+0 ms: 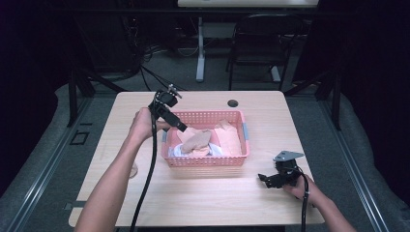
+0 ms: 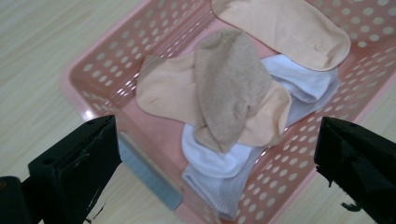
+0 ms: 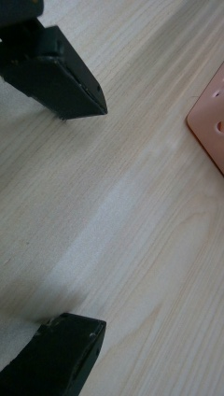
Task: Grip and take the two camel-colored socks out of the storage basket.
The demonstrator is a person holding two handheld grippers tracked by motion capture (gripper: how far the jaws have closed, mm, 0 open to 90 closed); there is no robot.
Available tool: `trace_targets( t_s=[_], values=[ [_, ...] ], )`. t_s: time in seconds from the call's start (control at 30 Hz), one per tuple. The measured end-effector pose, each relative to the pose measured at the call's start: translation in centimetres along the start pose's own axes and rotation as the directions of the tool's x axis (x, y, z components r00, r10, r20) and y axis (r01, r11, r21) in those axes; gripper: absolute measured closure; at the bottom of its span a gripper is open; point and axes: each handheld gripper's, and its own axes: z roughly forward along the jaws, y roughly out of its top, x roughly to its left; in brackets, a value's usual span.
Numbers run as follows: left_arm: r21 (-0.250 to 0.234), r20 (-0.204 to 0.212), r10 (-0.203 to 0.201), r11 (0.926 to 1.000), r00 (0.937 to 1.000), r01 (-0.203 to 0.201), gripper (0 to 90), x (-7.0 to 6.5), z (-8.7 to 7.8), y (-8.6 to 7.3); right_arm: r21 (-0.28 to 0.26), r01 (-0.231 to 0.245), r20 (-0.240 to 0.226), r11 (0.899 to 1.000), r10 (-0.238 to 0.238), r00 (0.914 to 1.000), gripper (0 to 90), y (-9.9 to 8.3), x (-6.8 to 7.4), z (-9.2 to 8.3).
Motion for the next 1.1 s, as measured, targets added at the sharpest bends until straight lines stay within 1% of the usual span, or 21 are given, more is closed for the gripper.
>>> trace_targets(
  t_s=[0.07, 0.13, 0.23, 0.27, 0.3, 0.33, 0.4, 0.43, 0.47, 0.53, 0.6, 0.63, 0.77, 0.8, 0.83, 0.9, 0.97, 1.0, 1.07, 1.1],
  values=[
    [0.004, 0.020, -0.007, 1.0000, 0.9998, 0.007, 0.0, -0.1, 0.9, 0.1, 0.000, 0.000, -0.002, 1.000, 0.000, 1.0000, 0.0, 0.0, 0.0, 0.0],
    [0.007, 0.027, -0.008, 0.9999, 0.9996, 0.008, 0.0, -0.2, 1.7, 0.3, 0.000, 0.001, -0.002, 1.000, -0.001, 1.0000, 0.0, 0.0, 0.0, 0.0],
    [0.021, 0.032, -0.004, 0.9998, 0.9995, 0.003, 0.2, -0.5, 3.0, 0.4, 0.000, 0.000, -0.003, 1.000, 0.000, 1.0000, 0.0, 0.0, 0.0, 0.0],
    [0.027, 0.026, 0.002, 0.9996, 0.9996, -0.002, 0.2, -0.7, 3.3, 0.5, 0.000, 0.000, -0.002, 1.000, 0.000, 1.0000, 0.0, 0.0, 0.0, 0.0],
    [0.028, 0.021, 0.001, 0.9996, 0.9998, -0.002, 0.3, -0.8, 3.7, 0.5, 0.000, 0.000, -0.001, 1.000, 0.000, 1.0000, 0.0, 0.0, 0.0, 0.0],
    [0.032, 0.026, -0.002, 0.9995, 0.9997, 0.001, 0.6, -0.9, 4.1, 0.5, 0.000, 0.001, -0.003, 1.000, -0.001, 1.0000, 0.0, 0.0, 0.0, 0.0],
    [0.053, 0.022, 0.000, 0.9986, 0.9997, -0.001, 3.0, -1.0, 4.8, 0.6, -0.001, 0.004, -0.005, 1.000, -0.004, 1.0000, 0.0, 0.0, 0.0, 0.0],
    [0.063, 0.032, 0.001, 0.9980, 0.9995, -0.003, 3.3, -1.2, 5.2, 0.6, 0.000, 0.004, -0.006, 1.000, -0.004, 1.0000, 0.0, 0.0, 0.0, 0.0],
    [0.074, 0.032, 0.002, 0.9973, 0.9995, -0.005, 3.9, -1.3, 5.6, 0.7, -0.001, 0.005, -0.007, 1.000, -0.005, 1.0000, 0.0, 0.0, 0.0, 0.0],
    [0.083, 0.031, 0.008, 0.9965, 0.9995, -0.010, 6.8, -1.6, 6.3, 0.7, 0.000, 0.005, -0.008, 1.000, -0.005, 1.0000, 0.0, 0.0, -0.1, 0.0],
    [0.100, 0.026, 0.022, 0.9946, 0.9994, -0.025, 11.4, -1.8, 6.9, 0.6, 0.000, 0.006, -0.007, 1.000, -0.006, 1.0000, 0.0, 0.0, -0.1, 0.0],
    [0.099, 0.022, 0.021, 0.9948, 0.9996, -0.023, 15.3, -1.9, 7.2, 0.5, -0.001, 0.006, -0.007, 1.000, -0.006, 1.0000, 0.0, 0.0, -0.1, 0.0],
    [0.116, 0.017, 0.013, 0.9932, 0.9998, -0.015, 24.5, -2.1, 8.0, 0.1, 0.001, 0.013, -0.009, 1.000, -0.013, 0.9999, 0.0, 0.0, -0.1, 0.0],
    [0.116, 0.014, 0.004, 0.9932, 0.9999, -0.006, 25.3, -2.2, 8.2, 0.0, 0.003, 0.013, -0.010, 1.000, -0.013, 0.9999, 0.0, 0.0, -0.1, 0.0],
    [0.121, 0.019, 0.005, 0.9926, 0.9998, -0.007, 27.1, -2.2, 8.4, 0.0, 0.002, 0.013, -0.009, 1.000, -0.013, 0.9999, 0.0, 0.0, -0.1, 0.0],
    [0.139, 0.014, 0.011, 0.9903, 0.9998, -0.013, 30.2, -2.3, 8.7, -0.1, 0.002, 0.013, -0.009, 1.000, -0.013, 0.9999, 0.0, 0.0, -0.1, 0.0],
    [0.145, 0.017, 0.002, 0.9895, 0.9999, -0.005, 31.9, -2.3, 9.0, -0.2, 0.002, 0.013, -0.009, 1.000, -0.013, 0.9999, 0.0, 0.0, -0.1, 0.0],
    [0.146, 0.010, 0.000, 0.9893, 1.0000, -0.001, 32.7, -2.3, 9.2, -0.2, 0.002, 0.013, -0.009, 1.000, -0.013, 0.9999, 0.0, 0.0, -0.1, 0.0],
    [0.166, -0.004, 0.011, 0.9860, 0.9999, -0.010, 35.5, -2.4, 9.5, -0.3, 0.002, 0.013, -0.009, 1.000, -0.013, 0.9999, 0.0, 0.0, -0.1, 0.0],
    [0.171, -0.015, 0.005, 0.9852, 0.9999, -0.002, 36.3, -2.5, 9.6, -0.3, 0.002, 0.013, -0.009, 1.000, -0.013, 0.9999, 0.0, 0.0, -0.1, 0.0]
  ],
)
